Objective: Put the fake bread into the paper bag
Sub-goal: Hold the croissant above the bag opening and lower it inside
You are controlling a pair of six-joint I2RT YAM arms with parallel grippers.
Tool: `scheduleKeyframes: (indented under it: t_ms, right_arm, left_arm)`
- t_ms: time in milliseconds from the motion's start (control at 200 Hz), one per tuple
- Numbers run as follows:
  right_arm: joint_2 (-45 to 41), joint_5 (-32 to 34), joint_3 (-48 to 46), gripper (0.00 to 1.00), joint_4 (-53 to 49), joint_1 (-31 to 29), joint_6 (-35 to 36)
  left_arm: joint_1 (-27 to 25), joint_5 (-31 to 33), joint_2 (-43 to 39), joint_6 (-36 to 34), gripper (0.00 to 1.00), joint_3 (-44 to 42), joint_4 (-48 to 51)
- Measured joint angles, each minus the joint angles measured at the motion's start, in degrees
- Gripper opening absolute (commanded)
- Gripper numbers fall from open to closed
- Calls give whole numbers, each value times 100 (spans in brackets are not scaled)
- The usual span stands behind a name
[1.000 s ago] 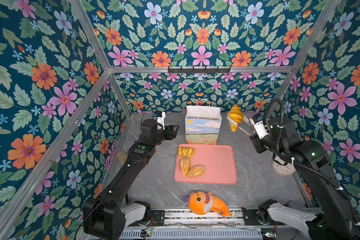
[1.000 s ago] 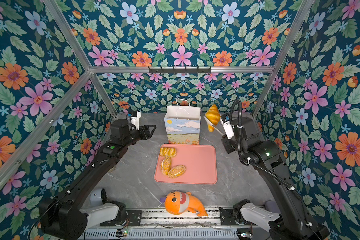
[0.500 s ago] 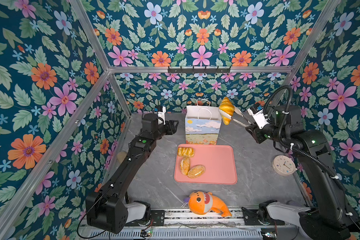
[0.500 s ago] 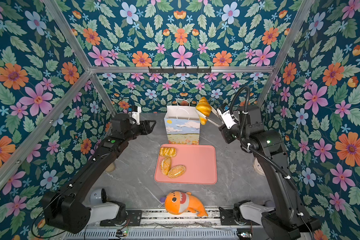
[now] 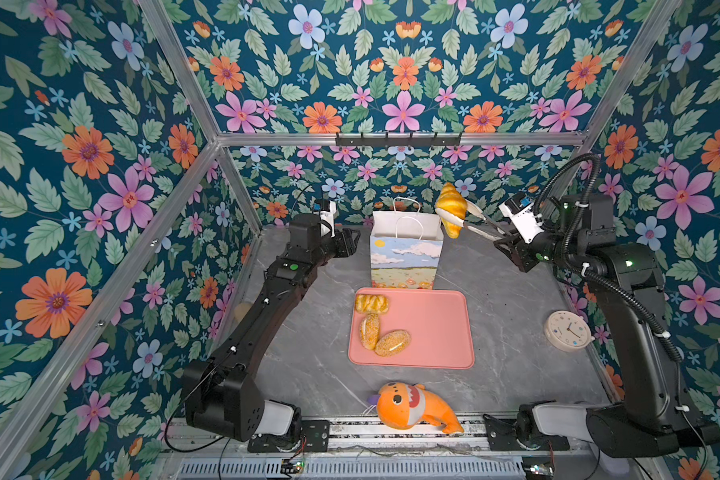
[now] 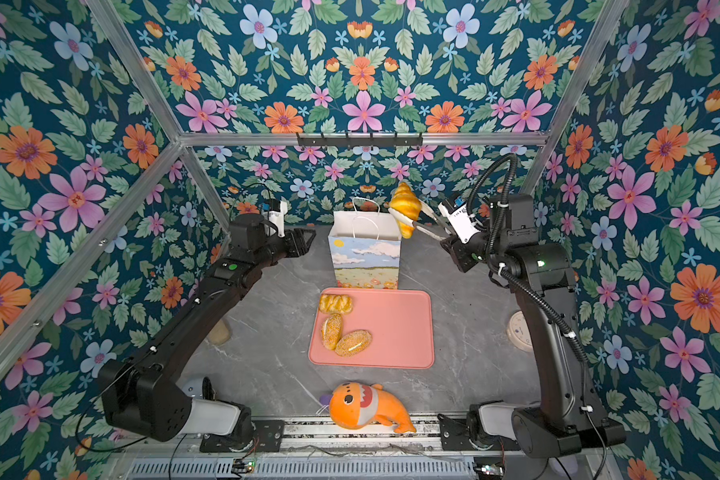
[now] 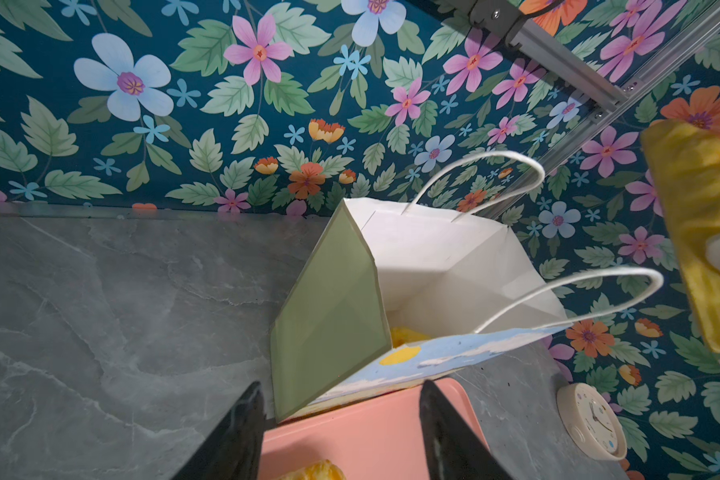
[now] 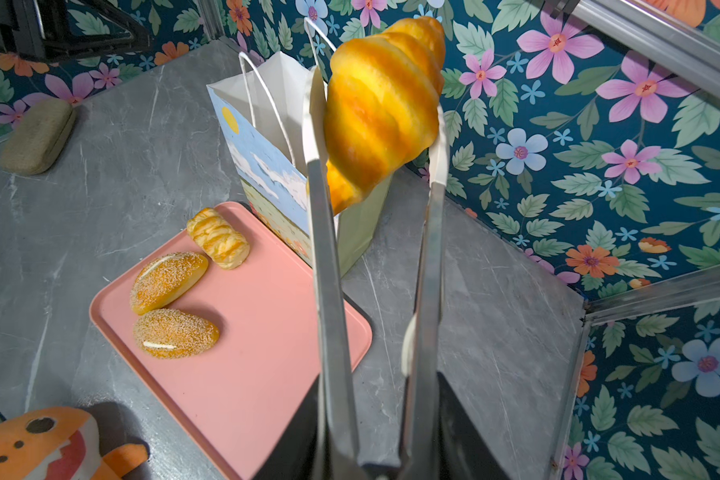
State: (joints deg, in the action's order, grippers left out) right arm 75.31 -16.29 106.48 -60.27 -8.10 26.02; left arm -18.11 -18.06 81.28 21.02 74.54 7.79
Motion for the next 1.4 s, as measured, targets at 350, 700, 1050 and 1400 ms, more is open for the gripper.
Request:
scheduleKeyframes:
  t_ms: [350,700,1050,1400]
  right_arm:
    - [498,-708,205,36,48,258,442]
    - [717,-1134,70,36,343,330,1091]
    - [758,-1513,-317,34,651,483,1786]
    - [977,-1674,-238,33,660,544,2345]
  left_arm:
    - [7,186,439,-48,61,529,186]
    - [11,299,682,-210,62,953,380]
    - [20,308,730,-319,62,984,511]
    - [22,260,815,-334,62,1069,516]
